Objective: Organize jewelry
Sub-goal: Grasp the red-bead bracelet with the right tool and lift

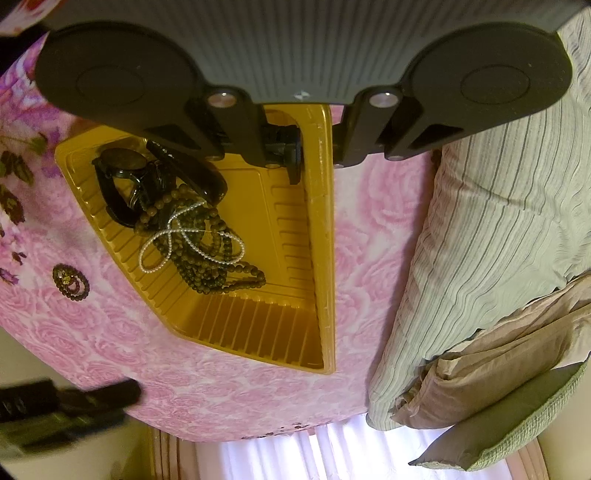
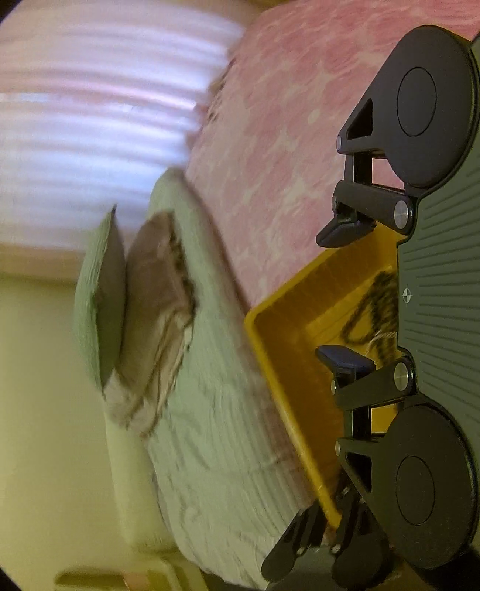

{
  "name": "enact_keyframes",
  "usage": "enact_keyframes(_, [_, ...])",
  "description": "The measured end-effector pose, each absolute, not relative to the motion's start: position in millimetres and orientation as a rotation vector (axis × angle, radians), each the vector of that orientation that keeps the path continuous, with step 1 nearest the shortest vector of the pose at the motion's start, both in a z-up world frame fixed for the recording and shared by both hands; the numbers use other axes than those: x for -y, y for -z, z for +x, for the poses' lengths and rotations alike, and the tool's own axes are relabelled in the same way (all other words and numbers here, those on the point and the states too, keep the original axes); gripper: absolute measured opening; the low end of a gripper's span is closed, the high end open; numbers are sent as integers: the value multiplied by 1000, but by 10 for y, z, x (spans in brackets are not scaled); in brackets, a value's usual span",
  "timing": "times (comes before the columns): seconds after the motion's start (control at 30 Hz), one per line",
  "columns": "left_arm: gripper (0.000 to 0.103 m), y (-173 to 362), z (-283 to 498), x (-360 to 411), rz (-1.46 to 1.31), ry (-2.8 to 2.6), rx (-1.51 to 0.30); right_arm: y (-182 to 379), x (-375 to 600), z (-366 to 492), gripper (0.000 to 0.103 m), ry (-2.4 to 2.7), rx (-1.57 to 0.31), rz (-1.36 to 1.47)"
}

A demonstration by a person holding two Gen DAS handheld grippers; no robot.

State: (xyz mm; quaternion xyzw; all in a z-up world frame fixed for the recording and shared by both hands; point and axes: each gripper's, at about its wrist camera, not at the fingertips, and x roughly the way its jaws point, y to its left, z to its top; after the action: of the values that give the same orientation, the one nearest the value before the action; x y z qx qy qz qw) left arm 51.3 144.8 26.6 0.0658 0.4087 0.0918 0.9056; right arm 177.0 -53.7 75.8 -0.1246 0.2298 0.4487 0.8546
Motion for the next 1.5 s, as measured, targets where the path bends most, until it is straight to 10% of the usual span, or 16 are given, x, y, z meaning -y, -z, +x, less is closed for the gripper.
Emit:
enact_keyframes(0.63, [3,-328,478,-1399,148,-187,-834,283,2068,1846,60,-480,-733,109])
enact_keyframes(0.77, [3,-330,481,-1405,149,-189,-836,311,2057,1954,26,-468,-727,97])
enact_keyframes(1.5, [3,-289,511,-1421,154,-195,-851,537,1882,2310,6,-472,-762,14])
